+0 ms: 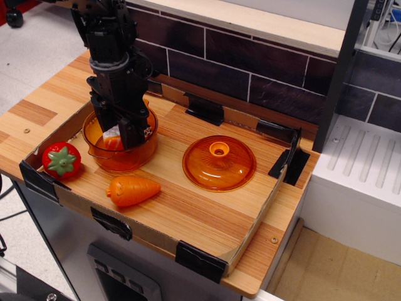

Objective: Take sushi out of pot

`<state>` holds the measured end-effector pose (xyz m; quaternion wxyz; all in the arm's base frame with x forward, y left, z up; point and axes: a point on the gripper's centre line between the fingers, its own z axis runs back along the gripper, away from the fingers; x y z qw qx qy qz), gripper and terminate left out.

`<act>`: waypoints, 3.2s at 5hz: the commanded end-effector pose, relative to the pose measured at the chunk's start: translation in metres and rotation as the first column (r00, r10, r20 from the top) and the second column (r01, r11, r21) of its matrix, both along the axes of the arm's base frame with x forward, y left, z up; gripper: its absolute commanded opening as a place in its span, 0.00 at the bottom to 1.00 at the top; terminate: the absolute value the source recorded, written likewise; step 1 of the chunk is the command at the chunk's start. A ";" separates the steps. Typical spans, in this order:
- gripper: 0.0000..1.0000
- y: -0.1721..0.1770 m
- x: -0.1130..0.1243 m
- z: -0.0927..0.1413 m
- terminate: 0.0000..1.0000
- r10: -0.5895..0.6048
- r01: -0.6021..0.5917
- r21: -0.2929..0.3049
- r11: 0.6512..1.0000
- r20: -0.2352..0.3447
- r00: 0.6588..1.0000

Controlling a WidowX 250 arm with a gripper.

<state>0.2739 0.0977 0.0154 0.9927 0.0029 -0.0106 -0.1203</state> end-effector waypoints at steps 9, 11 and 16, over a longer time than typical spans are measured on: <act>0.00 -0.154 -0.024 -0.001 0.00 -0.180 0.179 -0.066 0.982 -0.006 0.984; 0.00 -0.161 -0.017 -0.006 0.00 -0.256 0.254 -0.107 0.961 -0.008 0.967; 1.00 -0.136 -0.006 0.115 0.00 -0.034 0.041 -0.179 0.983 0.043 0.999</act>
